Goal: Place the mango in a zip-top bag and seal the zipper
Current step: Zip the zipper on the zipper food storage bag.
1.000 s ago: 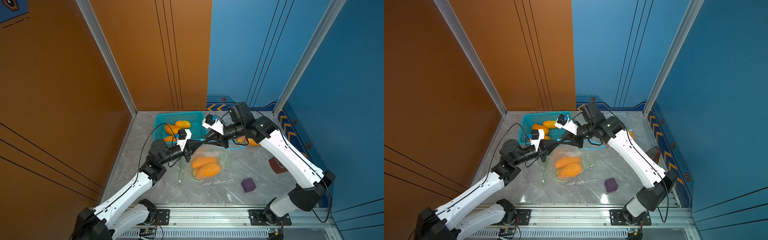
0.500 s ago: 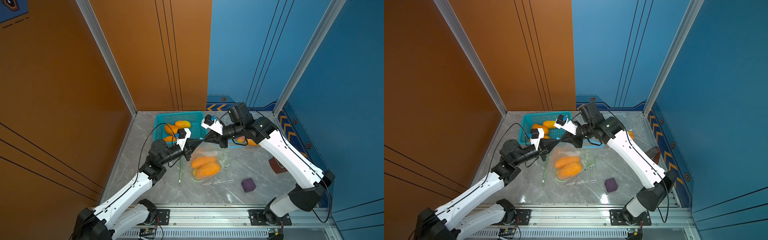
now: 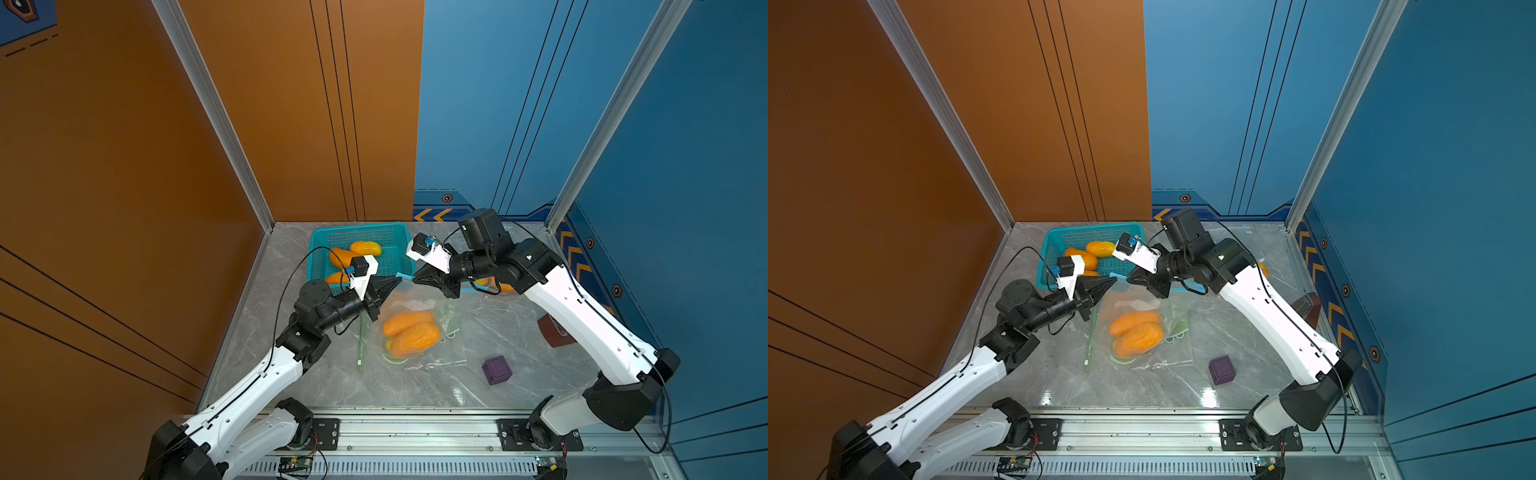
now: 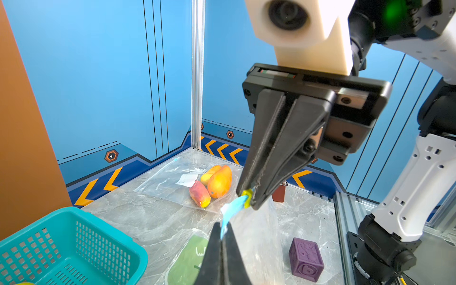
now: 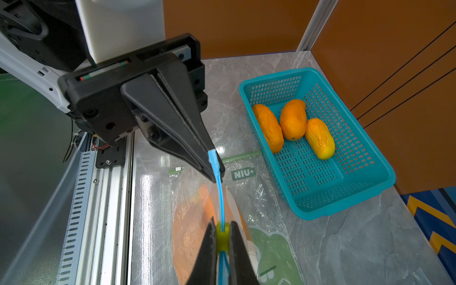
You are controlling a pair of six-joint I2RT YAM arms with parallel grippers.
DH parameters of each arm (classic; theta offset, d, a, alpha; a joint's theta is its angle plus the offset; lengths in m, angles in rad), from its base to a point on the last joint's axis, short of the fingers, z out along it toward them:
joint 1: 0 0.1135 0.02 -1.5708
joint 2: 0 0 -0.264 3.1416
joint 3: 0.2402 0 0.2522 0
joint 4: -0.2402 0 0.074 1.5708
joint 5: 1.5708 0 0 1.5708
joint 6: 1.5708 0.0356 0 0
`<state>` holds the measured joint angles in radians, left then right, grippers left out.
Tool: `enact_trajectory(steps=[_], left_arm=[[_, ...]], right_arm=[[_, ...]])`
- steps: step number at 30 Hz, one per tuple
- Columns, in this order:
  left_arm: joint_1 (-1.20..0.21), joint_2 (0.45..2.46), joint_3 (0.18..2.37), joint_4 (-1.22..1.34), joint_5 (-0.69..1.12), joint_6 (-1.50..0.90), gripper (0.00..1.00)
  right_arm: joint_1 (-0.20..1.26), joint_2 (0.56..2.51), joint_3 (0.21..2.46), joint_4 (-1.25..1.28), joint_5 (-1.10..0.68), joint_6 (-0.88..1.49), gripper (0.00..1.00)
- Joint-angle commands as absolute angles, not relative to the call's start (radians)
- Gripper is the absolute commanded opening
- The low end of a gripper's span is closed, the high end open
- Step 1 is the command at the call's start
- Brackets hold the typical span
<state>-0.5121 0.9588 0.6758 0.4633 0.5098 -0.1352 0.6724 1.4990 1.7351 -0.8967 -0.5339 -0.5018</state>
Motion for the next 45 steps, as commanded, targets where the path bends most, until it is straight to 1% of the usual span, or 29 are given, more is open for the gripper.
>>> enact_trajectory(steps=[1,21,37,45], left_arm=[[-0.47,0.922,0.66,0.52,0.41,-0.158,0.0],[-0.397,0.895,0.627,0.523,0.299,-0.18,0.0],[-0.374,0.898,0.619,0.523,0.279,-0.196,0.0],[-0.359,0.899,0.618,0.525,0.289,-0.205,0.0]], right_arm=[[0.633,1.444,1.696,-0.945,-0.472,-0.512,0.0],[0.432,1.282,1.51,-0.94,-0.459,-0.465,0.0],[0.296,1.258,1.452,-0.933,-0.453,-0.446,0.0],[0.258,1.253,1.436,-0.924,-0.455,-0.438,0.0]])
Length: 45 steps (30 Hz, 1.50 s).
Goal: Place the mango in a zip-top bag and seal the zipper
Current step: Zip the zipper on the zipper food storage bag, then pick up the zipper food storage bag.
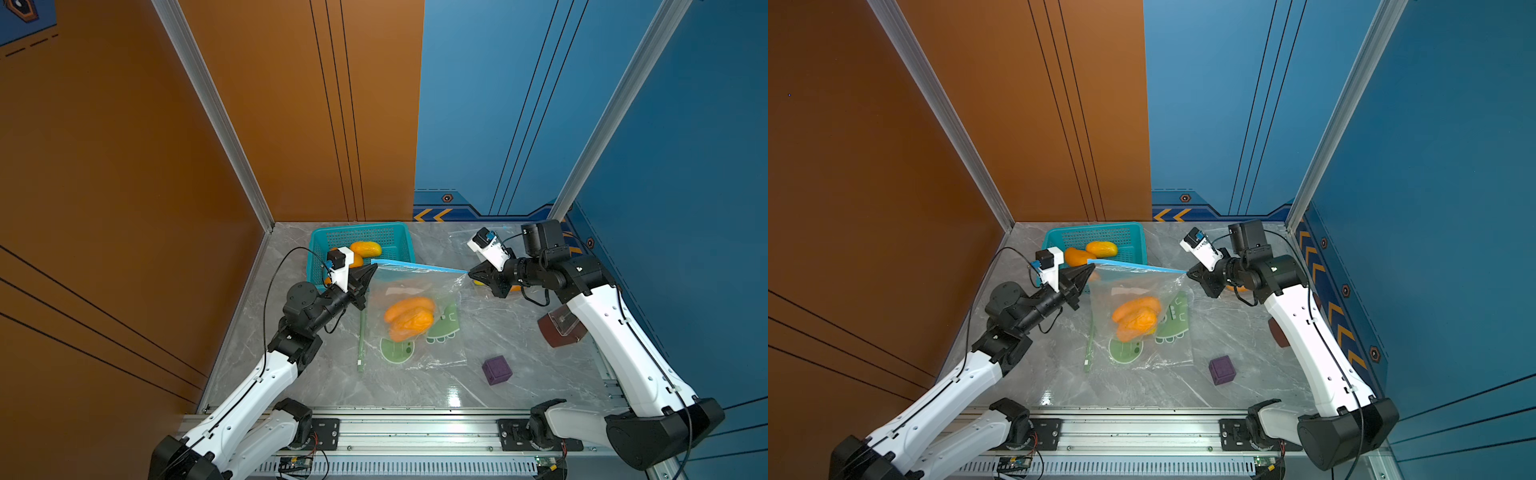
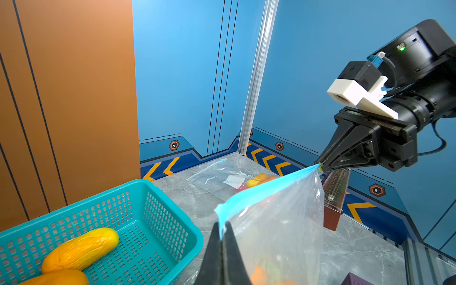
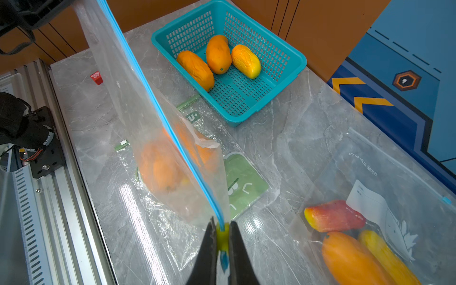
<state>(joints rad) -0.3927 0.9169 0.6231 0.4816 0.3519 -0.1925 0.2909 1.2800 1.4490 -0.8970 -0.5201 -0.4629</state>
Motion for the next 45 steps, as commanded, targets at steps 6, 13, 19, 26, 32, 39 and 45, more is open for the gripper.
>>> enact_trajectory(steps=[6,13,19,26,32,39,45], left_arm=[[-0.359,0.913,0.619,0.542,0.348,-0.219,0.0],[-0.389,0.932,0.631,0.546,0.399,-0.218,0.0],[-0.409,0.949,0.643,0.546,0.406,-0.21,0.0],[-0.416,0.952,0.645,0.546,0.426,-0.192,0.0],[-0.417,0.948,0.653,0.546,0.461,-0.18,0.0],[-0.417,0.956,0.661,0.546,0.468,-0.175,0.0],[-0.417,0.964,0.67,0.546,0.468,-0.175,0.0]], right_arm=[[0.261,1.258,1.435,-0.903,-0.524,-0.415,0.0],[0.308,1.241,1.441,-0.839,-0.521,-0.33,0.48],[0.37,1.213,1.488,-0.826,-0.529,-0.305,0.67],[0.423,1.27,1.571,-0.874,-0.555,-0.384,0.79],[0.427,1.397,1.668,-0.963,-0.547,-0.439,0.81],[0.432,1.514,1.731,-1.045,-0.594,-0.481,0.81],[0.435,1.574,1.741,-1.083,-0.641,-0.501,0.77]])
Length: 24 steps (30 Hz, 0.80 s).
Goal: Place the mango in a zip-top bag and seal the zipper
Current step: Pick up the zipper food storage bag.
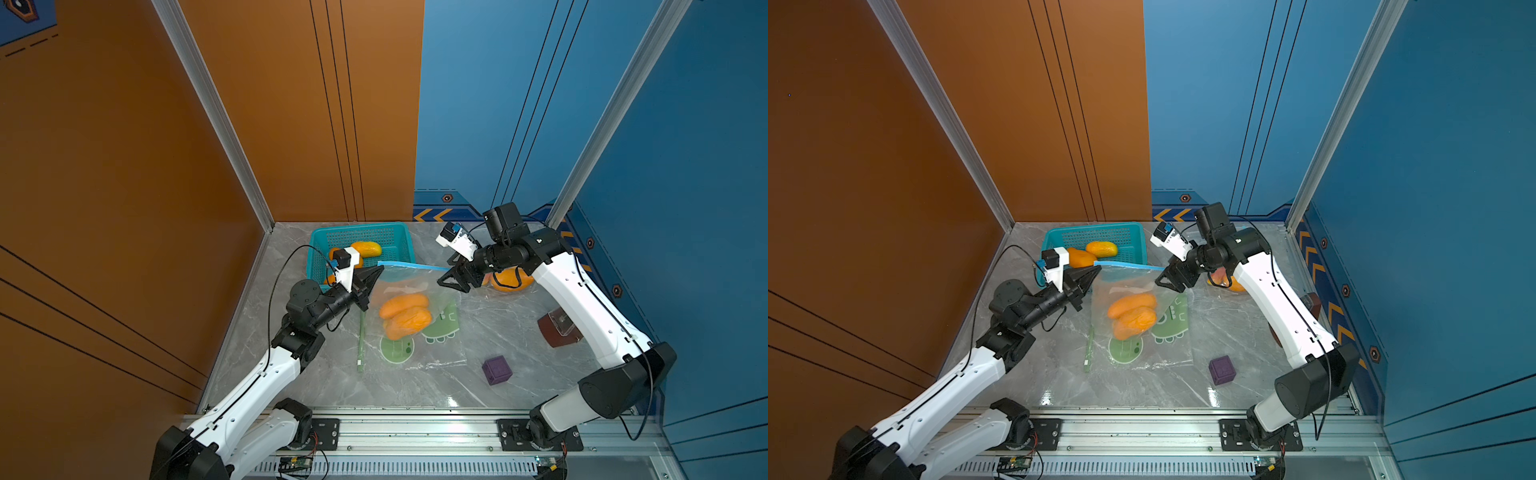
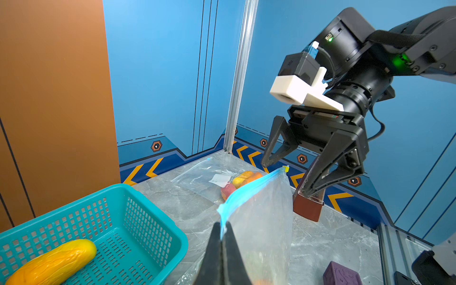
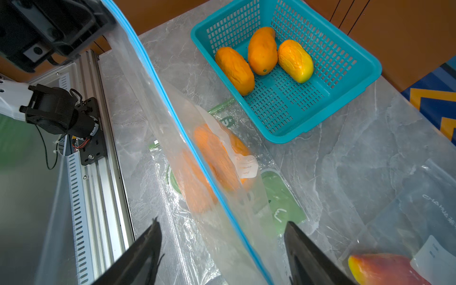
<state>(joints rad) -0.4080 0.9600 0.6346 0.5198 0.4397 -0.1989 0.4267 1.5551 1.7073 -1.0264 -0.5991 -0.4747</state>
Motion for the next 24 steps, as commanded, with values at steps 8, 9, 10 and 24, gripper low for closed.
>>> enact_trajectory(steps=[8,9,10,24], left_arm=[[-0.417,0.977,0.679,0.546,0.455,-0.185,0.0],[-0.417,0.978,0.679,0.546,0.449,-0.188,0.0],[-0.417,0.98,0.68,0.546,0.437,-0.192,0.0],[-0.448,0.998,0.721,0.545,0.475,-0.288,0.06]], right_arm=[[0.436,1.618,1.759,-1.098,-0.644,-0.503,0.39],[0.436,1.617,1.759,-1.099,-0.644,-0.502,0.31],[0.437,1.613,1.761,-1.098,-0.643,-0.501,0.23],[0.545,1.349,1.69,-0.942,-0.149,-0.297,0.0]])
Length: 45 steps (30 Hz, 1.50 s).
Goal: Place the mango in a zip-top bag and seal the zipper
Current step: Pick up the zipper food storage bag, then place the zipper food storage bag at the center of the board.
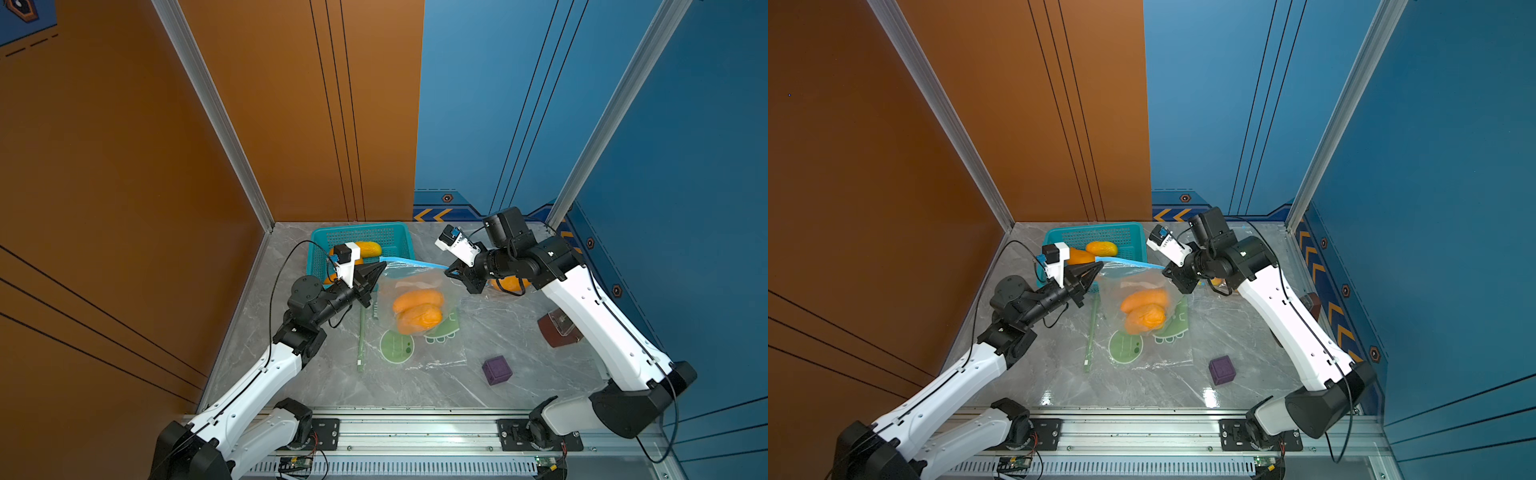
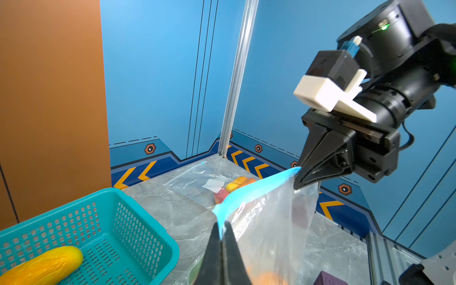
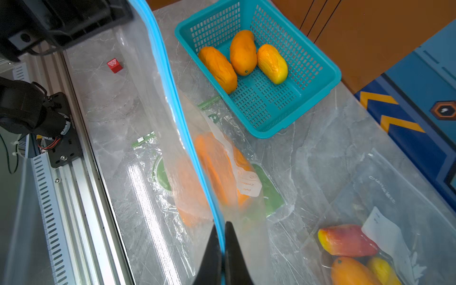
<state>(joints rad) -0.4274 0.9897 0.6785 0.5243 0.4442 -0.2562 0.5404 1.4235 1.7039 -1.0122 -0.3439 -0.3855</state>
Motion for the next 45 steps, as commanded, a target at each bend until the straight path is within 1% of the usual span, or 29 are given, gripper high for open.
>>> enact_trajectory(steps=[1,3,4,5,7,9,10,16,21,27,28,33,37,45], left_arm=[[-0.459,1.004,0.726,0.545,0.466,-0.296,0.12],[-0.483,1.018,0.738,0.545,0.449,-0.3,0.23],[-0.497,1.025,0.746,0.545,0.438,-0.301,0.34],[-0.508,1.032,0.754,0.545,0.43,-0.301,0.5],[-0.526,1.046,0.774,0.545,0.42,-0.3,0.72],[-0.54,1.058,0.79,0.545,0.387,-0.309,0.94],[-0.544,1.06,0.795,0.545,0.367,-0.314,0.99],[-0.555,1.035,0.78,0.545,0.252,-0.316,0.98],[-0.555,0.987,0.733,0.545,0.155,-0.315,0.98],[-0.548,0.975,0.712,0.545,0.119,-0.332,0.98],[-0.547,0.976,0.713,0.545,0.116,-0.337,0.98],[-0.545,0.995,0.707,0.544,0.114,-0.351,0.98],[-0.543,1.016,0.707,0.545,0.115,-0.356,0.98],[-0.541,1.055,0.716,0.545,0.095,-0.378,0.98]], right_arm=[[0.544,1.328,1.687,-0.934,-0.112,-0.275,0.0],[0.541,1.295,1.69,-0.926,-0.049,-0.223,0.0],[0.539,1.28,1.693,-0.925,-0.014,-0.197,0.0],[0.536,1.268,1.698,-0.926,0.013,-0.174,0.0],[0.531,1.251,1.709,-0.927,0.055,-0.138,0.0],[0.524,1.238,1.718,-0.927,0.09,-0.106,0.0],[0.515,1.236,1.725,-0.926,0.104,-0.088,0.0],[0.459,1.268,1.769,-0.911,0.203,0.018,0.0],[0.432,1.316,1.779,-0.851,0.203,0.059,0.0],[0.417,1.404,1.789,-0.788,0.196,0.149,0.0],[0.418,1.419,1.825,-0.783,0.19,0.162,0.0],[0.417,1.472,1.868,-0.786,0.198,0.167,0.0],[0.417,1.479,1.894,-0.817,0.221,0.191,0.0],[0.426,1.381,1.829,-0.885,0.36,0.413,0.0]])
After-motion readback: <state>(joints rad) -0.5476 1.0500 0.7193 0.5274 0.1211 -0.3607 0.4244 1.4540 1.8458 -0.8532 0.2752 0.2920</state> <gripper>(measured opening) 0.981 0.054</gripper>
